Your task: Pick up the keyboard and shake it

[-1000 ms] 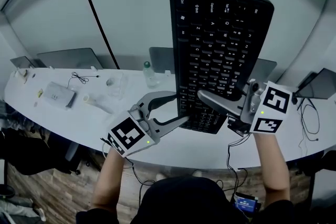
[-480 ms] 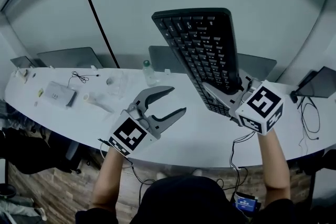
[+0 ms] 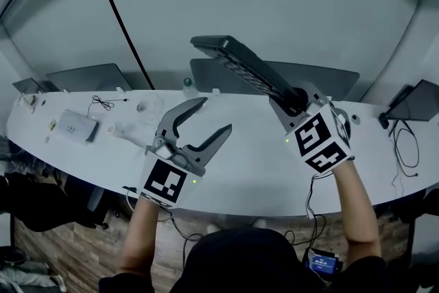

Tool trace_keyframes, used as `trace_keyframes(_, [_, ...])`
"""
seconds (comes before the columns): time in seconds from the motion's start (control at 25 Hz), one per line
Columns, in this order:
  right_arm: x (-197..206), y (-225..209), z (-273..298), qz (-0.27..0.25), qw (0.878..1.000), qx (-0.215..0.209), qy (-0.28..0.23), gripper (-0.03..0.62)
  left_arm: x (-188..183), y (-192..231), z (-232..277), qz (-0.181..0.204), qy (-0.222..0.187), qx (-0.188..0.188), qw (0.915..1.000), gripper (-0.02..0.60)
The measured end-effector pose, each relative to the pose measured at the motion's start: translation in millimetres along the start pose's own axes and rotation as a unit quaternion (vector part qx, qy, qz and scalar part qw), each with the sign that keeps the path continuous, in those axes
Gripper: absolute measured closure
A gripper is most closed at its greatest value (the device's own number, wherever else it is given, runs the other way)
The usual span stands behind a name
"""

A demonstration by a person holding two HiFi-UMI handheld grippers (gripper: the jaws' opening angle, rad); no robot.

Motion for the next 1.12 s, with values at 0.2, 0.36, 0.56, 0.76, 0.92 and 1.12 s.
trace_keyframes(0.2, [6, -2, 7, -0.049, 0.997, 0.041, 0.050, 0.497, -7, 2, -1, 0.057, 0.032, -0.033, 0.9973, 0.304])
trace_keyframes(0.36, [12, 2, 12, -0.089, 0.991, 0.061, 0.081, 0.497, -13, -2, 1, 0.083, 0.036, -0.034, 0.9953, 0.282])
trace_keyframes(0.56, [14, 7, 22, -0.134, 0.981, 0.083, 0.115, 0.497, -19, 1, 0, 0.143, 0.052, -0.059, 0.9865, 0.276])
trace_keyframes(0.76, [17, 9, 25, -0.162, 0.973, 0.092, 0.139, 0.497, -29, -4, 3, 0.207, 0.062, -0.078, 0.9733, 0.276])
trace_keyframes(0.92, [13, 9, 27, -0.169, 0.969, 0.105, 0.145, 0.497, -35, -9, 11, 0.294, 0.091, -0.081, 0.9481, 0.276])
trace_keyframes(1.12, [15, 12, 31, -0.205, 0.957, 0.118, 0.166, 0.497, -40, -14, 17, 0.344, 0.113, -0.079, 0.9289, 0.276])
Point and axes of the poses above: the fingertips, and each gripper's own axes: z forward along the fingers, y to its left, x out of its underside, the point moved 9 cm from there along -z, backward along the fingers, and after that the axes turned 10 degrees about z, right-handed, at the moved point
